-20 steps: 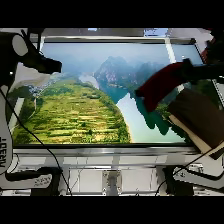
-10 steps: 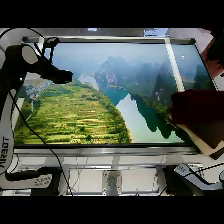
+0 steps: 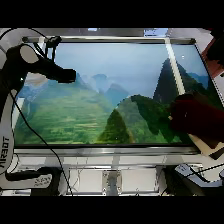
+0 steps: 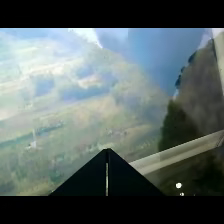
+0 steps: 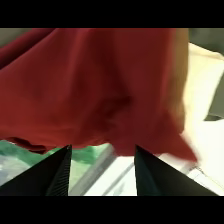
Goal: Fold the shirts.
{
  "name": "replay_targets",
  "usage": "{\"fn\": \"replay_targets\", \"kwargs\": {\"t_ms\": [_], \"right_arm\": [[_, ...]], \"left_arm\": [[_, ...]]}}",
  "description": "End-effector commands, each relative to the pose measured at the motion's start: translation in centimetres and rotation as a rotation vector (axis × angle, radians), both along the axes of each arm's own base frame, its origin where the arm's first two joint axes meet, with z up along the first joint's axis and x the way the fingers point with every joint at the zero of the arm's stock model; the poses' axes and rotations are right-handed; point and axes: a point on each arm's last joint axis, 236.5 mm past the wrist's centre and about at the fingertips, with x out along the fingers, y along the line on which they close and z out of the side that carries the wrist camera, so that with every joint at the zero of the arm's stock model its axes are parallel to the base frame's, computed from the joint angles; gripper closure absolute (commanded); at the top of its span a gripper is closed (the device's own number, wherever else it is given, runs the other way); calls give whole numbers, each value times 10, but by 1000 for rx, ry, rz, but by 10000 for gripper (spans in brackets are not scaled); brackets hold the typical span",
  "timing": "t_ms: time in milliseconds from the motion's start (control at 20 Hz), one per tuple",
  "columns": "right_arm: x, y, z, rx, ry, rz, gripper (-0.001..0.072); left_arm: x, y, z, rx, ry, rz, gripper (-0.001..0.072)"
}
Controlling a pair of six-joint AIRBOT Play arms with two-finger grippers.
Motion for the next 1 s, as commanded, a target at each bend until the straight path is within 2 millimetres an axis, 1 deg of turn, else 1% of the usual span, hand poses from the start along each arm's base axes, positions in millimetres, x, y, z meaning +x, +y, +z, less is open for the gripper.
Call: {"fn": "replay_targets", "kwargs": {"t_ms": [0,50,100,150,200,250,300,350,400,450,500,550,600,700,800,950], "right_arm": [[33,4,18,8,-161,15,266],[58,12,39,31,-288,31,267],[84,26,64,74,-437,68,267],[109,48,93,113,-592,161,267],[128,73,118,144,-714,262,268],[142,98,136,165,-797,360,268],[151,121,140,168,-818,453,268],[157,143,132,152,-789,553,268],[160,162,117,120,-724,645,268],[160,175,99,88,-644,717,268],[158,184,81,48,-555,783,268],[153,188,62,1,-456,839,268],[149,188,48,-47,-371,883,268],[142,184,28,-132,-236,934,269],[137,177,19,-201,-152,970,267],[138,182,19,-199,-155,983,267]], "left_arm": [[0,-4,1,-19,1,-2,695],[-1,-8,3,-38,2,-5,695],[-2,-13,5,-63,5,-10,695],[-3,-20,8,-95,8,-16,695],[-4,-26,11,-126,9,-20,695],[-4,-32,15,-155,8,-24,695],[-3,-37,18,-180,3,-24,695],[-2,-40,21,-199,-2,-24,695],[-1,-40,22,-203,-6,-23,695],[-1,-40,21,-201,-4,-23,695],[-1,-39,21,-198,-5,-22,695],[-1,-39,21,-198,-3,-19,695],[-2,-39,20,-199,3,-16,695],[-6,-39,18,-195,22,-23,695],[-7,-39,18,-194,26,-25,695],[-7,-39,18,-194,26,-25,695]]}}
